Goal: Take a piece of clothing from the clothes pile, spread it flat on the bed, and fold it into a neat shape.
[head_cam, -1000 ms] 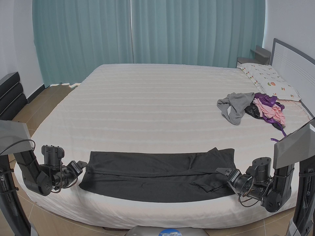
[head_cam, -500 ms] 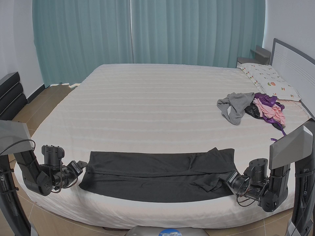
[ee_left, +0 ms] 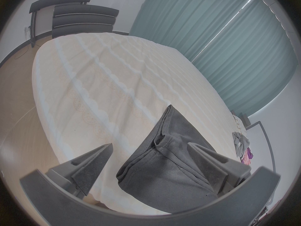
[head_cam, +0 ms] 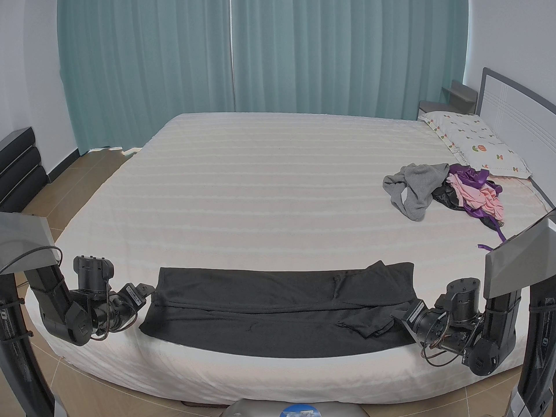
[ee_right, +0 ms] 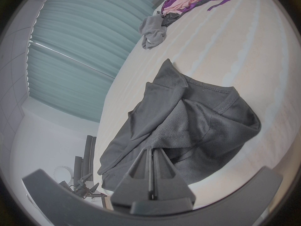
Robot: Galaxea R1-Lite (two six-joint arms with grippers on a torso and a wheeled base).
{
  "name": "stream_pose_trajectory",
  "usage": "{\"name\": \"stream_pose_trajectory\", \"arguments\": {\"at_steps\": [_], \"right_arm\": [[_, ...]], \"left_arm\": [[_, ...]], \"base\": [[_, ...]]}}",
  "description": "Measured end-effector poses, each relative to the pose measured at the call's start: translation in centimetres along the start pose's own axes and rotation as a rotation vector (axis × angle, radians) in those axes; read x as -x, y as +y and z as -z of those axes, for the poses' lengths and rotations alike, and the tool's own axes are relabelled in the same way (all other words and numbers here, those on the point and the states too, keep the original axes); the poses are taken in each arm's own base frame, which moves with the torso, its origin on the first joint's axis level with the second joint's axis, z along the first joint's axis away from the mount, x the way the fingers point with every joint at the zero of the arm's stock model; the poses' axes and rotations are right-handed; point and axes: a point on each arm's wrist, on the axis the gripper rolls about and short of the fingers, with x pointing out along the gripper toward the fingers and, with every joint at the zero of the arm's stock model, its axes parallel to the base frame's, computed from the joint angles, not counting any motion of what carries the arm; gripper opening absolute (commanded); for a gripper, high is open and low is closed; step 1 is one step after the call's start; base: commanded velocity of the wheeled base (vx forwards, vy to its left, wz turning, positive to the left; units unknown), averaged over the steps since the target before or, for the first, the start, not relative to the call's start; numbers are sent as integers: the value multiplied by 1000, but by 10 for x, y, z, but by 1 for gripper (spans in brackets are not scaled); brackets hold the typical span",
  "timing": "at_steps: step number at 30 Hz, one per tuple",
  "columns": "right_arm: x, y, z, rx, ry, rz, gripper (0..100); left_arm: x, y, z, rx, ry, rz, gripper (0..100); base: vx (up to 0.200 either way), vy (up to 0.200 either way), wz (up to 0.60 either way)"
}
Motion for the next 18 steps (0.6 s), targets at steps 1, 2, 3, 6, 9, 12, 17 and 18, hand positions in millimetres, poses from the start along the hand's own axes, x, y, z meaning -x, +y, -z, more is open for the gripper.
{"name": "stream_pose_trajectory", "arguments": {"at_steps": [1,2,3,6,9,12,17,18], "right_arm": [[3,1,0,1,1,-4,0],[5,3,0,3,1,-8,0],[7,4,1,4,2,-12,0],[13,7,4,11,12,-18,0],[17,7,6,17,23,-15,0],[21,6,11,26,41,-7,0],[25,4,15,45,60,9,0],[25,3,16,50,62,12,0]], "left_arm": [[0,0,0,0,0,0,100],[0,0,0,0,0,0,100],[0,0,0,0,0,0,100],[0,0,0,0,0,0,100],[0,0,0,0,0,0,100],[0,0,0,0,0,0,100],[-1,1,1,0,3,-3,100],[-1,1,1,0,3,-3,100]], "base": [[0,0,0],[0,0,0],[0,0,0],[0,0,0],[0,0,0],[0,0,0],[0,0,0],[0,0,0]]}}
